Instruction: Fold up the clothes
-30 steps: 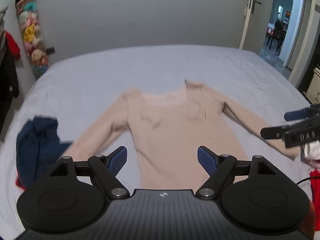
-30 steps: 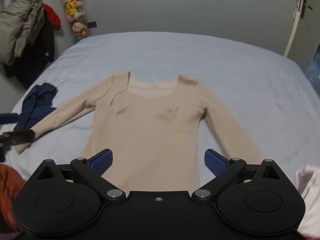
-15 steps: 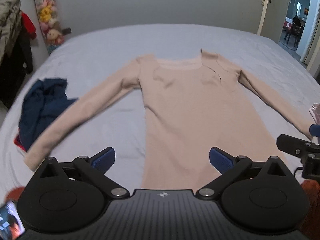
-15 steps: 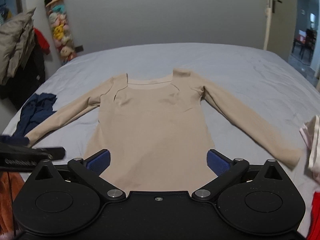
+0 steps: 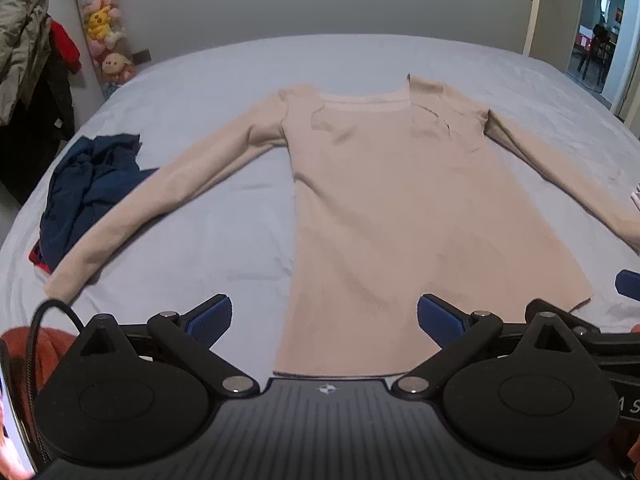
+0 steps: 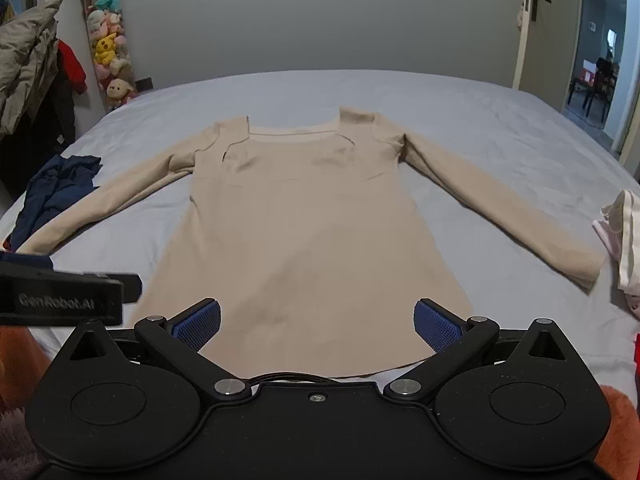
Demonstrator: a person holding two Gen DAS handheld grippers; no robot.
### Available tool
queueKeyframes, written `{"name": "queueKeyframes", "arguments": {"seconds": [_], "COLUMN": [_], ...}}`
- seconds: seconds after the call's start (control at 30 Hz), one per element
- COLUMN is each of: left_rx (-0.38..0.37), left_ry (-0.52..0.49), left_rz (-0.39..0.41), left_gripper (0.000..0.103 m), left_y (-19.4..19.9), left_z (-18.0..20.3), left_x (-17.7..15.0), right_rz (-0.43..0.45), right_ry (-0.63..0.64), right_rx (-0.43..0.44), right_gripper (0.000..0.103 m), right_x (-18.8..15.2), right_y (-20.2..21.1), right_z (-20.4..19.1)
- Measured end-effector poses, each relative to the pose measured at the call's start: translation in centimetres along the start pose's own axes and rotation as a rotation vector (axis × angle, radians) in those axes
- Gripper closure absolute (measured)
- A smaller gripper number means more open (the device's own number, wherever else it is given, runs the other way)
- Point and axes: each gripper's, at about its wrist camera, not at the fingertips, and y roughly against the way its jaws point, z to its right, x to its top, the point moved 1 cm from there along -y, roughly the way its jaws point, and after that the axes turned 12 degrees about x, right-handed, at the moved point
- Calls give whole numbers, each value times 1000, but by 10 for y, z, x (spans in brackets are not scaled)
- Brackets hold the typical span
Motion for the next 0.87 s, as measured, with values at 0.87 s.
{"name": "queueKeyframes", "arguments": {"seconds": [0.87], "left_rx": [-15], "left_ry": [-27], "left_rz": [13], "left_gripper": [3], "left_y": [3], "left_z": [2], "left_x": [-9], "right_rz": [35], "right_ry": [10], "right_rx": [0], "right_gripper": [0], "right_x": [-5], "right_y": [7], "right_z": [3]}}
